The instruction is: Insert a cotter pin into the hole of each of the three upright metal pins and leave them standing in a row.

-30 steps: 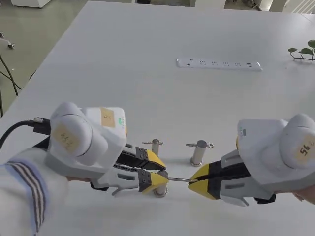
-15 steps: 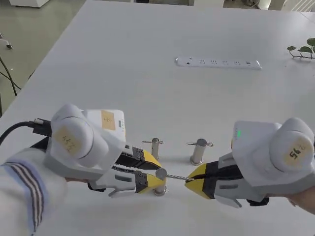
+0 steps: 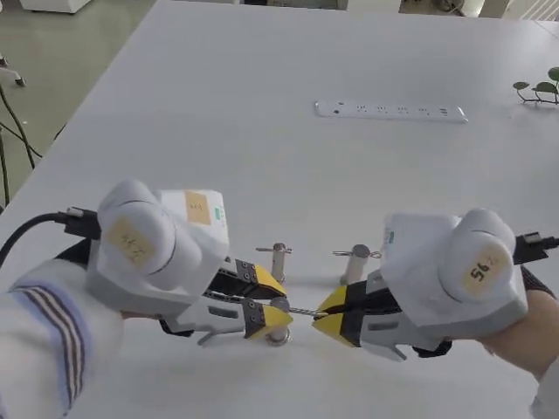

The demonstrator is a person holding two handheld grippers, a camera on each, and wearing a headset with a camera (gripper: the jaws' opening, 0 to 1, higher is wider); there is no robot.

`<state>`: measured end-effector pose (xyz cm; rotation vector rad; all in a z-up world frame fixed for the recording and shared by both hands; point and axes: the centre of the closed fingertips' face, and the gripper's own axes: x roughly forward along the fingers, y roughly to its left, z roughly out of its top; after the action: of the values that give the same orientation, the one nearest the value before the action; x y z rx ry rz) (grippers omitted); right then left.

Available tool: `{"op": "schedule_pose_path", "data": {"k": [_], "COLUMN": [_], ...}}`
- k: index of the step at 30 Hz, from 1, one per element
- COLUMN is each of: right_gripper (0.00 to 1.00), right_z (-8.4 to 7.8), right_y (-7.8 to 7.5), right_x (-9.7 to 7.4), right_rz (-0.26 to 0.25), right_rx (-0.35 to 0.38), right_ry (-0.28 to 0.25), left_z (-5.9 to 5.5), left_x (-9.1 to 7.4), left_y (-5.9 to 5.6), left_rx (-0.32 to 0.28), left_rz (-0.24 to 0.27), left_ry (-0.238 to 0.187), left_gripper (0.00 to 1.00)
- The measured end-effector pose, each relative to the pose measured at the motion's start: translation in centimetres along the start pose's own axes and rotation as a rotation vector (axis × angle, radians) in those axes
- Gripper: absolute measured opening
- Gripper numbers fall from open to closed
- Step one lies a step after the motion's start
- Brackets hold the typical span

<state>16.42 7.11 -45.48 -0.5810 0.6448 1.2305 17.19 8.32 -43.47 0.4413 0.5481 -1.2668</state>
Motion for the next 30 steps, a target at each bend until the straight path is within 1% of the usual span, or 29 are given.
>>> {"op": "schedule_pose_path", "data": {"k": [2, 6, 7, 8, 9, 10, 13, 17, 21, 22, 23, 24, 25, 26, 27, 28, 30], "right_gripper": [0.0, 0.0, 0.0, 0.0, 0.0, 0.0, 0.0, 0.0, 0.0, 0.0, 0.03, 0.07, 0.1, 0.13, 0.13, 0.13, 0.13], "right_z": [0.3, 1.2, 1.0, 0.8, 0.8, 0.8, 0.8, 0.8, 0.9, 1.0, 1.2, 1.3, 1.5, 1.6, 1.7, 1.7, 1.6], "right_y": [0.0, 0.5, 1.1, 0.3, 0.4, 0.4, 0.2, 0.2, 0.2, 0.0, -0.4, -0.5, -0.4, -0.3, -0.6, -0.4, -0.1], "right_x": [0.3, 1.1, 1.3, 1.2, 1.3, 1.3, 1.2, 1.3, 1.3, 1.3, 1.3, 1.2, 1.2, 1.1, 1.0, 0.9, 0.8], "right_rz": [0.004, 0.042, 0.079, 0.045, 0.062, 0.07, 0.084, 0.085, 0.086, 0.076, 0.051, 0.044, 0.051, 0.054, 0.051, 0.052, 0.054], "right_rx": [-0.008, -0.051, -0.063, -0.106, -0.131, -0.122, -0.126, -0.141, -0.168, -0.179, -0.19, -0.181, -0.132, -0.117, -0.131, -0.118, -0.088], "right_ry": [0.0, -0.016, 0.001, 0.025, 0.023, 0.022, 0.016, 0.016, 0.027, 0.025, 0.016, 0.006, -0.021, -0.029, -0.039, -0.043, -0.055], "left_z": [0.0, 0.2, 0.3, 0.3, 0.2, 0.2, 0.2, 0.2, 0.2, 0.2, 0.2, 0.2, 0.2, 0.2, 0.2, 0.3, 0.2], "left_x": [0.0, 0.2, 0.3, 0.3, 0.3, 0.3, 0.3, 0.2, 0.2, 0.3, 0.2, 0.2, 0.2, 0.2, 0.2, 0.3, 0.2], "left_y": [0.0, -0.3, -0.5, -0.4, -0.4, -0.4, -0.4, -0.4, -0.4, -0.4, -0.4, -0.3, -0.3, -0.4, -0.4, -0.5, -0.4], "left_rx": [-0.003, -0.008, -0.006, 0.003, -0.002, -0.011, -0.014, -0.024, -0.039, -0.04, -0.046, -0.06, -0.067, -0.065, -0.057, -0.031, -0.028], "left_rz": [0.0, -0.016, -0.021, -0.02, -0.017, -0.019, -0.017, -0.015, -0.013, -0.013, -0.014, -0.016, -0.02, -0.02, -0.022, -0.02, -0.004], "left_ry": [-0.001, -0.004, -0.001, 0.002, 0.005, 0.004, 0.003, 0.002, 0.002, 0.002, 0.002, 0.003, 0.002, -0.001, -0.001, -0.013, -0.012], "left_gripper": [0.09, 0.09, 0.09, 0.09, 0.09, 0.09, 0.09, 0.09, 0.09, 0.09, 0.09, 0.1, 0.1, 0.1, 0.1, 0.1, 0.14]}}
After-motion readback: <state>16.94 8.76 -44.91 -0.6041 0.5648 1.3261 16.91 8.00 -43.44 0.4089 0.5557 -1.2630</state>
